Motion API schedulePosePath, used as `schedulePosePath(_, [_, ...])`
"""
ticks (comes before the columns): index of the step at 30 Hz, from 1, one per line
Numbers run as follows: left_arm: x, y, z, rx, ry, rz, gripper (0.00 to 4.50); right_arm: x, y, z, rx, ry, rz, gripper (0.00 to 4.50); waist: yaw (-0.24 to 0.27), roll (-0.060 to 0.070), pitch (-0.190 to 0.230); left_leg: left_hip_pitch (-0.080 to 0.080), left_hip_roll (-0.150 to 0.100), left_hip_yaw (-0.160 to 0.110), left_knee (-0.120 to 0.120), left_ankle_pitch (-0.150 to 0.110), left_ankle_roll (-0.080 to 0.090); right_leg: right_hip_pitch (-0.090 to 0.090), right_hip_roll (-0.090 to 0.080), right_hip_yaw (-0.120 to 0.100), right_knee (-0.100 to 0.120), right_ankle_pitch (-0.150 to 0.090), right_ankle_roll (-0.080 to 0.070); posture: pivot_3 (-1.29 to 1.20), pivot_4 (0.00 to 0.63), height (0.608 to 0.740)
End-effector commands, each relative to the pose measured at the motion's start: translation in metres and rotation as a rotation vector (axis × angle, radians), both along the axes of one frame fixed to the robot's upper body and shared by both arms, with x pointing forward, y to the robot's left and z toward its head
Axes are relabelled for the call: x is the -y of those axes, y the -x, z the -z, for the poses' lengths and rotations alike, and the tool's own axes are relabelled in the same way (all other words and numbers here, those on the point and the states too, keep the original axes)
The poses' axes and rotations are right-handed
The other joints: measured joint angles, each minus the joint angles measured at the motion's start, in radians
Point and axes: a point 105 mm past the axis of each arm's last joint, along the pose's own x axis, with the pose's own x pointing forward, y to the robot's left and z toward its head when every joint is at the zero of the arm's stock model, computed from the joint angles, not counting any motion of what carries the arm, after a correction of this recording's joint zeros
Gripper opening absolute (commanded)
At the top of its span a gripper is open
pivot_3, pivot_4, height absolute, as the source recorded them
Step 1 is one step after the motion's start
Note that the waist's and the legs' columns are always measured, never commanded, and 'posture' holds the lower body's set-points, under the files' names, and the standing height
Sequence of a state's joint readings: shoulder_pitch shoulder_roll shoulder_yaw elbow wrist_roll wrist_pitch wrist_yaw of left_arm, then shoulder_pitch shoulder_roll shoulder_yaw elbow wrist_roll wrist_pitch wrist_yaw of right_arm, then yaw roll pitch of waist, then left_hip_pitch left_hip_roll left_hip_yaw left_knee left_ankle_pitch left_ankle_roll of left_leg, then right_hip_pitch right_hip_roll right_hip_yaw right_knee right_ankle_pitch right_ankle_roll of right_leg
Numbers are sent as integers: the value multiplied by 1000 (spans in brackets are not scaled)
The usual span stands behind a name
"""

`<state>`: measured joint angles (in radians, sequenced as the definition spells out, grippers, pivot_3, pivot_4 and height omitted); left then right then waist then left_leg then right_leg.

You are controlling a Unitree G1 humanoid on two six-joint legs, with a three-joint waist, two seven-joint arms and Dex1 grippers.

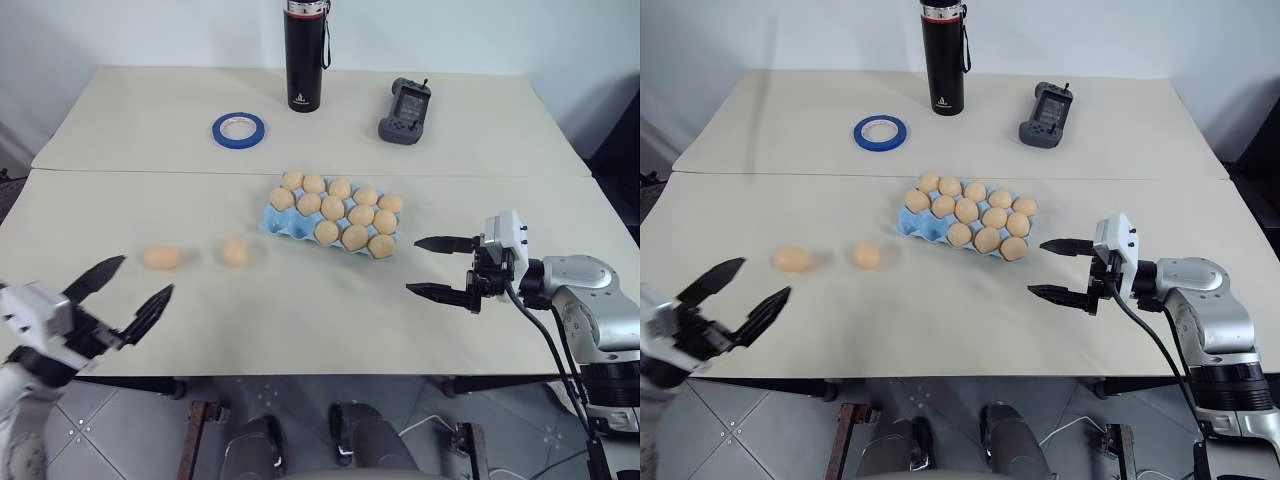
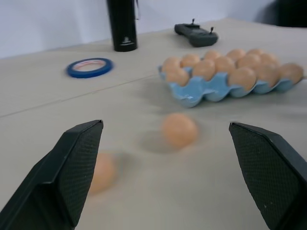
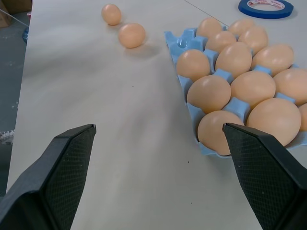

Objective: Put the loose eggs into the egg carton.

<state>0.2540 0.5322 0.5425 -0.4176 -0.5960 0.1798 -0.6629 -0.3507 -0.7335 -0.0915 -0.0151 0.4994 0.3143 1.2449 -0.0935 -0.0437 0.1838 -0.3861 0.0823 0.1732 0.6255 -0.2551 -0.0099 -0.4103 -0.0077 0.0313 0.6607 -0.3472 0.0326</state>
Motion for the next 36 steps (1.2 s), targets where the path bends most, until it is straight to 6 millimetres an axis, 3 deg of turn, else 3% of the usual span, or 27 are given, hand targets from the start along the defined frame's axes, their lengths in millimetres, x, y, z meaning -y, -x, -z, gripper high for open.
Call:
schedulePosePath(1, [22,-11,-3,25,-16,40,4500,5,7,-16,58,-31,-1,4430,3,0,0,0,0,0,0,0,0,0,0,0,0,0,0,0,150,740])
schedulePosePath(4, [34,-25,-2,39,12,28,4500,7,8,-15,53,-19,14,4430,9,0,0,0,0,0,1,0,0,0,0,0,0,0,1,0,150,740])
schedulePosePath(14, [57,-76,30,-86,49,-72,4500,-1,5,-14,60,-28,30,4430,12,0,0,0,0,0,4,1,-1,2,0,1,1,2,3,0,150,740])
schedulePosePath(26, [75,-101,49,-171,61,5,4500,-5,5,-14,66,-43,45,4430,14,0,0,0,0,1,4,2,-3,1,0,1,1,2,3,0,150,740])
schedulePosePath(29, [79,-102,50,-181,88,39,3889,-6,3,-17,74,-57,53,4500,14,0,0,0,0,1,5,2,-3,1,0,1,2,2,3,0,150,740])
schedulePosePath(36, [85,-105,45,-155,59,77,1717,-5,3,-15,74,-52,58,4500,17,0,0,0,0,1,5,2,-3,1,0,1,2,2,3,0,150,740])
